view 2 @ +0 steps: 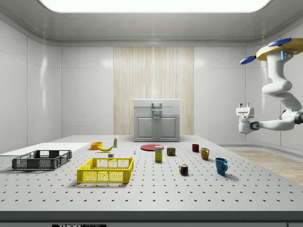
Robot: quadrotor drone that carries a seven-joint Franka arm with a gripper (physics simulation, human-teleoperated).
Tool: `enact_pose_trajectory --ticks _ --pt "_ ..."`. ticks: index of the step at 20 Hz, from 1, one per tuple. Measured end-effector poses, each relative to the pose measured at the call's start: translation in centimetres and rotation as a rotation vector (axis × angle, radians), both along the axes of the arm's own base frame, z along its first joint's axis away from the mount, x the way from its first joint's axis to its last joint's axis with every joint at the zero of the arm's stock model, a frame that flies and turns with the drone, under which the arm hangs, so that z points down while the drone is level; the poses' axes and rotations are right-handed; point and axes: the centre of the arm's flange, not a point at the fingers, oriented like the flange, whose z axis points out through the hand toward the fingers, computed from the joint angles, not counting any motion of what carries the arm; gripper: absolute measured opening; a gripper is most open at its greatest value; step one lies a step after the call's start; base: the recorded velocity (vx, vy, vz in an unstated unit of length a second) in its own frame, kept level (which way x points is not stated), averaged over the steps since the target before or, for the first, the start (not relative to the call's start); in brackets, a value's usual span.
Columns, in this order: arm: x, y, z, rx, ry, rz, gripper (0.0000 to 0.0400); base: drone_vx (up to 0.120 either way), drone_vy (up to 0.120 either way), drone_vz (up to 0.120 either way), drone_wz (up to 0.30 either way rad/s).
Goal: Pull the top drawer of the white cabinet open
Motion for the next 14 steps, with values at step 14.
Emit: enact_pose_trajectory --ticks 14 --pt "-0.1 -3.0 7.6 0.315 -0.007 -0.003 0.0311 0.000 0.000 0.000 0.000"
